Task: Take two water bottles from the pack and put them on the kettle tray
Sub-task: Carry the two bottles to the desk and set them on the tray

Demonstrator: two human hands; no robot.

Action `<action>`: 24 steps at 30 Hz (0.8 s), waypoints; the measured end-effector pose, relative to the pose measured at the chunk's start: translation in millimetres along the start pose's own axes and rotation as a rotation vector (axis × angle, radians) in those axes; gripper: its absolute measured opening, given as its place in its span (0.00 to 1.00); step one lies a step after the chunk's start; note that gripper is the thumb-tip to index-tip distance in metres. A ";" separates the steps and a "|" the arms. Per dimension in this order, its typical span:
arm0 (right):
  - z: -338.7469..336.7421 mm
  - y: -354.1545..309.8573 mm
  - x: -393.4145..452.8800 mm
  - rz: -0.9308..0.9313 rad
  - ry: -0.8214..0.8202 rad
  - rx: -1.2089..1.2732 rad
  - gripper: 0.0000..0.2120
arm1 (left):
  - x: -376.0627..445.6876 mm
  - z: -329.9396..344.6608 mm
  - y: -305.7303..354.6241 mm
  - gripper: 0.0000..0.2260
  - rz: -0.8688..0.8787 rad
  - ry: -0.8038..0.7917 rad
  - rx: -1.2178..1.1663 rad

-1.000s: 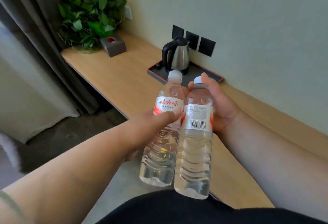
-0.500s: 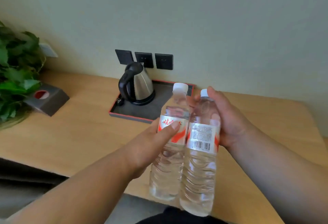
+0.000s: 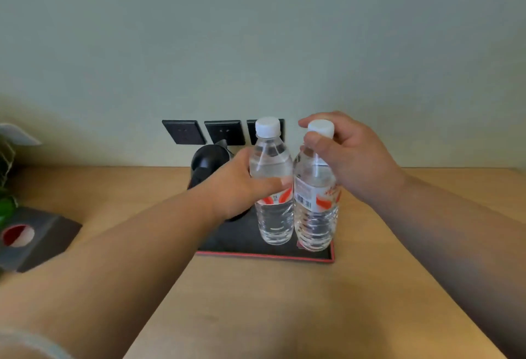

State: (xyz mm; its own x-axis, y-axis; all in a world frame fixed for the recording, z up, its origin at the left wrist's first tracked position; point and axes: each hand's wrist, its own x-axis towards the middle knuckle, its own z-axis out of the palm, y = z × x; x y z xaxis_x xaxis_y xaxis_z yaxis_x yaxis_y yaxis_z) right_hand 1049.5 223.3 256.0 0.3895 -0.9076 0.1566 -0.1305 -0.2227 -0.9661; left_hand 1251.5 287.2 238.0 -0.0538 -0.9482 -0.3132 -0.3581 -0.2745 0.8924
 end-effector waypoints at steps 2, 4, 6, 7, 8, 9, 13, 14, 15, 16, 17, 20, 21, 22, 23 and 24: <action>3.4 6.1 20.5 -0.019 0.031 -0.131 0.11 | 25.4 -11.3 -1.8 0.19 0.050 -0.024 0.044; 6.2 13.9 36.1 0.002 0.043 -0.173 0.09 | 45.6 -19.9 -2.8 0.15 0.073 -0.006 0.109; 10.5 21.5 52.4 -0.001 0.054 -0.231 0.06 | 70.1 -29.8 -6.9 0.14 0.084 0.011 0.172; 12.7 25.8 59.7 -0.017 0.054 -0.269 0.05 | 83.0 -33.7 -9.8 0.16 0.083 0.004 0.202; 14.7 31.0 65.9 -0.030 0.052 -0.299 0.05 | 94.4 -36.1 -12.8 0.21 0.080 -0.011 0.236; 17.1 36.9 71.7 -0.031 0.054 -0.319 0.04 | 104.2 -37.7 -16.3 0.25 0.068 -0.026 0.276; 30.6 66.9 86.1 0.041 0.115 -0.395 0.05 | 129.9 -35.8 -31.9 0.26 0.031 -0.016 0.383; 35.2 74.5 87.5 0.069 0.150 -0.389 0.06 | 134.4 -34.1 -35.7 0.25 0.018 -0.006 0.406; 39.9 80.8 88.0 0.099 0.184 -0.371 0.07 | 138.9 -32.4 -38.9 0.24 0.004 0.003 0.428; 44.0 85.9 88.1 0.132 0.211 -0.350 0.08 | 142.6 -30.4 -41.1 0.23 -0.009 0.009 0.447; 48.4 91.8 87.5 0.171 0.225 -0.337 0.09 | 146.0 -28.1 -44.8 0.22 -0.027 0.012 0.466; 54.2 102.8 83.7 0.215 0.253 -0.337 0.10 | 149.8 -20.9 -52.2 0.25 -0.043 0.015 0.522; 54.4 104.9 83.4 0.214 0.263 -0.332 0.10 | 150.1 -18.9 -53.8 0.27 -0.051 0.016 0.518; 53.9 106.8 83.6 0.214 0.269 -0.324 0.10 | 151.0 -17.9 -54.7 0.30 -0.067 0.014 0.510; 53.6 108.2 83.8 0.224 0.263 -0.318 0.10 | 152.2 -18.2 -55.0 0.31 -0.091 0.006 0.504; 53.8 109.4 84.1 0.240 0.244 -0.314 0.10 | 152.9 -19.5 -54.7 0.31 -0.113 -0.011 0.497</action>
State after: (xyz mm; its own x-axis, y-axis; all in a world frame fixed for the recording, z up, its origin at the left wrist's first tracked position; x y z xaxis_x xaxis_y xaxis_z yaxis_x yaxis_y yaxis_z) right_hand 1117.0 141.8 152.4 0.0936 -0.9955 0.0165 -0.4754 -0.0592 -0.8777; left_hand 1281.0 154.1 147.7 0.0016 -0.9144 -0.4049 -0.7624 -0.2631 0.5911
